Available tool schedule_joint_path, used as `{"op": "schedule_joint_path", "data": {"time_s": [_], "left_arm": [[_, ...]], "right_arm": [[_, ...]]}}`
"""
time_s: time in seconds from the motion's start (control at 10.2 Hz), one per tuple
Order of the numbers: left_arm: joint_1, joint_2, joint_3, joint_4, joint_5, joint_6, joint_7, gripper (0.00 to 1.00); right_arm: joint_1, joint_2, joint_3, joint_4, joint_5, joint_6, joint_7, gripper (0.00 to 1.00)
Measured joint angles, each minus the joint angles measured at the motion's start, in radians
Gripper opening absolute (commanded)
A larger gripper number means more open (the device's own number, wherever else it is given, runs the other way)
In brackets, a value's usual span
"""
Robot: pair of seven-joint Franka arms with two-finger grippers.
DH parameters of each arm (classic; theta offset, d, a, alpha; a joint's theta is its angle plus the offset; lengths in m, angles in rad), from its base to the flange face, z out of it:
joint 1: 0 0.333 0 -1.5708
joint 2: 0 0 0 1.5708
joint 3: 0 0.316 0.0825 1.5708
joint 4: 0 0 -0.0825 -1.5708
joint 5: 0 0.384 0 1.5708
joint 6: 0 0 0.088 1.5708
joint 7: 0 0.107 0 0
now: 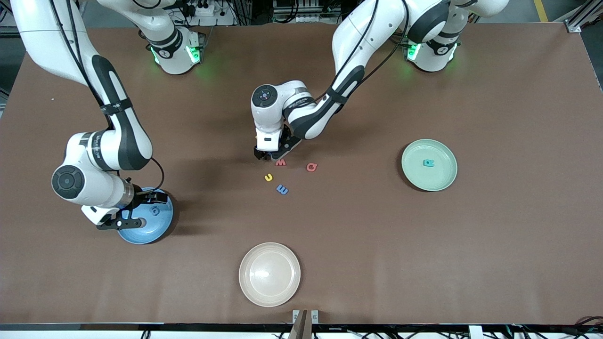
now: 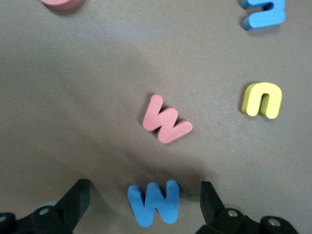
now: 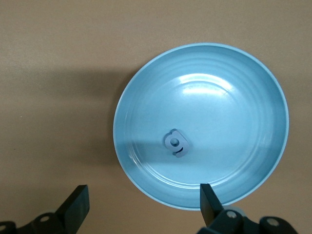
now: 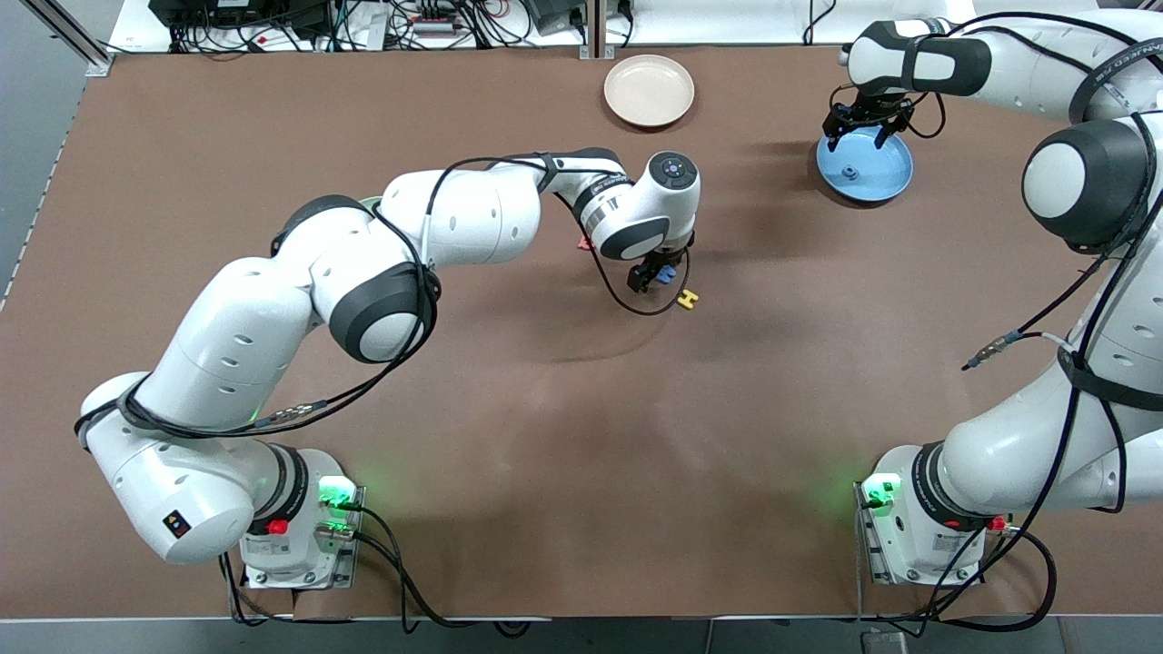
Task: Sort upper and lower case letters into plates
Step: 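Drop the g on the blue plate while the left gripper reaches letters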
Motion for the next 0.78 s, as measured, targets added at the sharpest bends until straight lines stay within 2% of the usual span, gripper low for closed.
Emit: {"op": "schedule_joint_path", "data": {"time_s": [0.2,0.39,0.59,0.68,0.78], "left_arm": [[-0.003,0.001,-0.003,0.006,0.0,-0.008,0.014,0.51],[-0.003,0.001,-0.003,0.02,0.0,-0.012,0.028,0.35],[-0.004,-0.001,-0.004,0.026,0.0,-0.019,0.031,0.15],[-0.004,-0.001,-0.004,0.026,0.0,-0.019,0.031,0.1],[-0.003,-0.001,-0.004,0.026,-0.002,-0.019,0.031,0.1]], "right_arm": [[0.0,0.0,0.0,0.0,0.0,0.0,0.0,1.0],[0.0,0.001,0.0,0.0,0.0,-0.001,0.0,1.0],[0.0,0.001,0.0,0.0,0.0,-0.001,0.001,1.0],[0.0,0.001,0.0,0.0,0.0,-0.002,0.002,1.0],[0.0,0.001,0.0,0.0,0.0,-0.002,0.002,1.0]]}}
